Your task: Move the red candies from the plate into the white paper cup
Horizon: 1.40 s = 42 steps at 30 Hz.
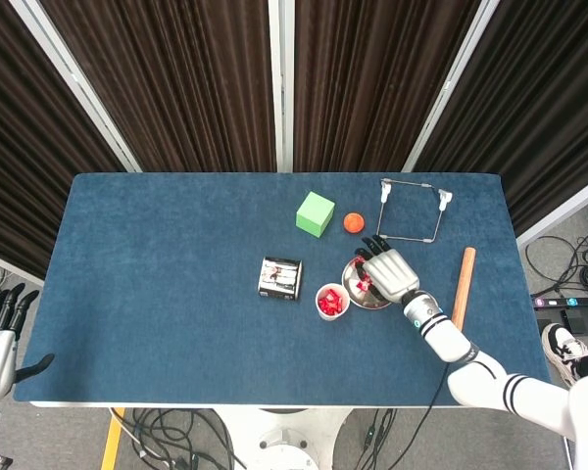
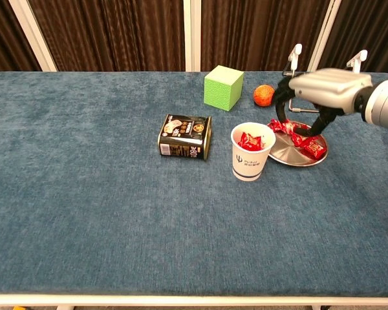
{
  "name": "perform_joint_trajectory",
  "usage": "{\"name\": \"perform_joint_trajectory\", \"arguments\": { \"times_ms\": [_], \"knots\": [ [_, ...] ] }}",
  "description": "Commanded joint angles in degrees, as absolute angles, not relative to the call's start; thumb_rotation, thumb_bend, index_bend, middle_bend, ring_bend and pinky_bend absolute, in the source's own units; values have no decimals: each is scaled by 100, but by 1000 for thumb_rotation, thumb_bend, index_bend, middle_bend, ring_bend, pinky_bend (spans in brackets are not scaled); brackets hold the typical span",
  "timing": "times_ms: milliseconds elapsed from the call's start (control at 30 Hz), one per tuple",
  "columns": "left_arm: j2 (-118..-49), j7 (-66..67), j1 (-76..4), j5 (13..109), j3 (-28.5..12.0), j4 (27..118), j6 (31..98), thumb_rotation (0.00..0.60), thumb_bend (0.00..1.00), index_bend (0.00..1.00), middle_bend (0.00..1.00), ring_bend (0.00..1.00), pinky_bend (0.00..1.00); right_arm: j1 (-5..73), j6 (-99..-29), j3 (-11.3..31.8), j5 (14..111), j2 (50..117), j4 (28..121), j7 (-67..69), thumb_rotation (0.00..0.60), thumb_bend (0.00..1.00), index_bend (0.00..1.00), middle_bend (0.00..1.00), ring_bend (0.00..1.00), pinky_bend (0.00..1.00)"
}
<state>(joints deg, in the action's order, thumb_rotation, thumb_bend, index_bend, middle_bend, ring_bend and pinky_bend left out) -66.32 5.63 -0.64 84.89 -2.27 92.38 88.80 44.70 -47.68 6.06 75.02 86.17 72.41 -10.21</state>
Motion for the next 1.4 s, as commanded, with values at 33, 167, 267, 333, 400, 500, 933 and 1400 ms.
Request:
{"name": "perform_joint_trajectory", "arguments": {
  "times_ms": [33, 167, 267, 333, 400, 500, 933, 1400],
  "knots": [
    [-6635, 565, -65, 8493, -223, 9236, 8878, 600, 0, 162, 136, 83, 89, 4419, -5144, 772, 7720, 8315, 7807, -869, 600, 365, 531, 187, 0, 0],
    [-6633, 558, -61, 8496, -222, 9231, 8885, 600, 0, 162, 136, 83, 89, 4420, -5242, 771, 7866, 8236, 8157, -814, 600, 365, 531, 186, 0, 0],
    [-6633, 555, -62, 8484, -225, 9231, 8879, 600, 0, 162, 136, 83, 89, 4480, -5172, 743, 7923, 8270, 8258, -845, 600, 365, 525, 185, 0, 0],
    [-6637, 554, -62, 8482, -222, 9226, 8873, 600, 0, 162, 136, 84, 89, 4531, -5083, 715, 7923, 8334, 8262, -909, 600, 365, 517, 183, 0, 0],
    [-6645, 541, -59, 8479, -219, 9213, 8870, 600, 0, 162, 136, 83, 90, 4566, -5020, 688, 7918, 8399, 8249, -971, 600, 365, 506, 182, 0, 0],
    [-6668, 504, -50, 8466, -210, 9168, 8862, 600, 0, 162, 136, 83, 89, 4599, -4934, 647, 7875, 8473, 8214, -1091, 600, 365, 466, 181, 0, 0],
    [-6697, 442, -69, 8485, -226, 9091, 8861, 600, 0, 162, 136, 84, 90, 4379, -5204, 694, 7645, 8139, 8311, -1138, 600, 365, 289, 181, 0, 0],
    [-6740, 419, -200, 8513, -305, 9061, 8779, 600, 0, 162, 136, 83, 90, 2446, -7258, 196, 7720, 6662, 8889, -239, 600, 367, 51, 102, 0, 77]
  ]
}}
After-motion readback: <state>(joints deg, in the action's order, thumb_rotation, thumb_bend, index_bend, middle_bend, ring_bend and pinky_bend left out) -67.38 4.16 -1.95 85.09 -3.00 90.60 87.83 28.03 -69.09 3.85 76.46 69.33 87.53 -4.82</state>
